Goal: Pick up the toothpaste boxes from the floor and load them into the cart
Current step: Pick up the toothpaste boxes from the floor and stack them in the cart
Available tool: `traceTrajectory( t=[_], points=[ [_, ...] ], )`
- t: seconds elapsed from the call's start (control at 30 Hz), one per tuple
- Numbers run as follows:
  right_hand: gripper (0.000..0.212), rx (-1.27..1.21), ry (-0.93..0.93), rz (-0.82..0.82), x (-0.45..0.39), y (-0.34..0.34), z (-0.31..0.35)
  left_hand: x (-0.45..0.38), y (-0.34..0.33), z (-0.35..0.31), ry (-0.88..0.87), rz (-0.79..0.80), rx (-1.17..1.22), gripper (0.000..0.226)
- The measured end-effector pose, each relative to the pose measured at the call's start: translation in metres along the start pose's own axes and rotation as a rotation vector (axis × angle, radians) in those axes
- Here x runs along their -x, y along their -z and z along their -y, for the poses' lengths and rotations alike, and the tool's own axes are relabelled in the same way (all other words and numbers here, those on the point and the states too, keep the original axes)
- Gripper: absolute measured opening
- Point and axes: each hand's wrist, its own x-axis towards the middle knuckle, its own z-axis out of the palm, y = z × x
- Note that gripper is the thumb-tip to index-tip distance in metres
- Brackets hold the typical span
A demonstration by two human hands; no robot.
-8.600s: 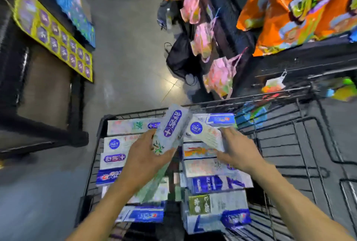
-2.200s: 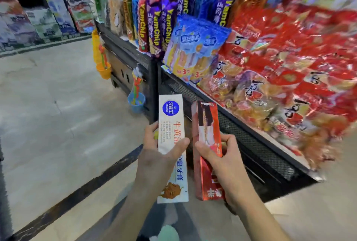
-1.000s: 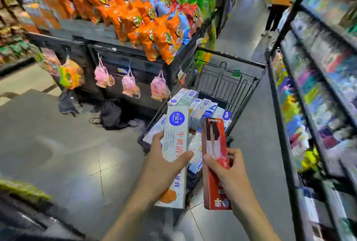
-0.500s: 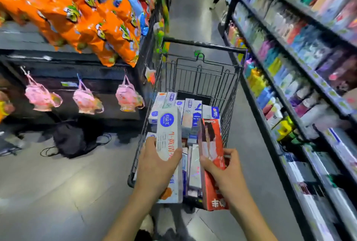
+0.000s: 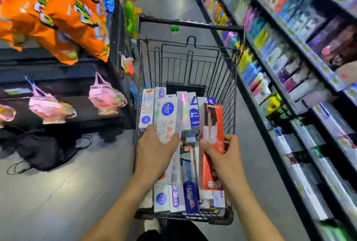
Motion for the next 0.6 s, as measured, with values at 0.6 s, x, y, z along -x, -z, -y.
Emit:
traceTrajectory(
  t=[0.6],
  points=[
    [0.04, 0.1, -0.078, 0.018, -0.221, -0.054, -0.077, -0.227, -0.138, 0.046, 0.108, 0.066, -0.462, 0.063]
  ],
)
